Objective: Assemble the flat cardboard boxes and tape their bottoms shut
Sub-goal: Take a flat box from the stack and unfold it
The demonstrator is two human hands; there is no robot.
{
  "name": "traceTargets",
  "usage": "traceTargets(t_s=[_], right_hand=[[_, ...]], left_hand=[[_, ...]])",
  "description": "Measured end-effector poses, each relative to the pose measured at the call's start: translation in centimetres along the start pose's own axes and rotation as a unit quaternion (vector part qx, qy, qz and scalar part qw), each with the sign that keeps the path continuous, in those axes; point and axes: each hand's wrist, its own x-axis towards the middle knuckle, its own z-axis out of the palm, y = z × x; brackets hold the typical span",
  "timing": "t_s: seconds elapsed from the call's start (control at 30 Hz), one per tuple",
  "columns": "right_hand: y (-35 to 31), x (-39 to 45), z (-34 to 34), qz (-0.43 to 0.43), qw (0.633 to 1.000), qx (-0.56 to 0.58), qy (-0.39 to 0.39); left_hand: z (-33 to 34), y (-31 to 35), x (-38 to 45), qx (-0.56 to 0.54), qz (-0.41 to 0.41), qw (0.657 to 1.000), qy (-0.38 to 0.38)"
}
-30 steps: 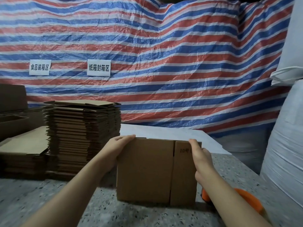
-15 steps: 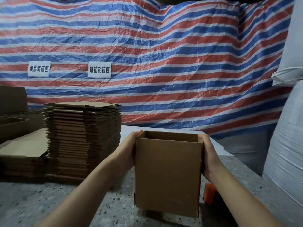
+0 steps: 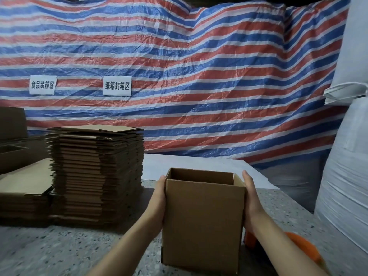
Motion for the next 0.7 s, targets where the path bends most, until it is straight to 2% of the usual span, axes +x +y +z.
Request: traceTargets(t_s=[0.13,0.53,0.7], right_hand=[[0.7,0.3,-0.3,0.008,0.999,0.033,0.019],[2.0,0.5,0.0,-0.044,0.995,0.081,0.031],[2.1,0.7,-0.1,-0.035,0.993,0.106,0.035]], left_hand=[[-0.3,0.2,0.2,0.010,0.015,1.000,-0.003],[-0.9,-0.3,-0.4,0.009,0.006,0.999,-0.033],[-0.8,0.3,-0.4,0.079,-0.025,0.994,-0.073]])
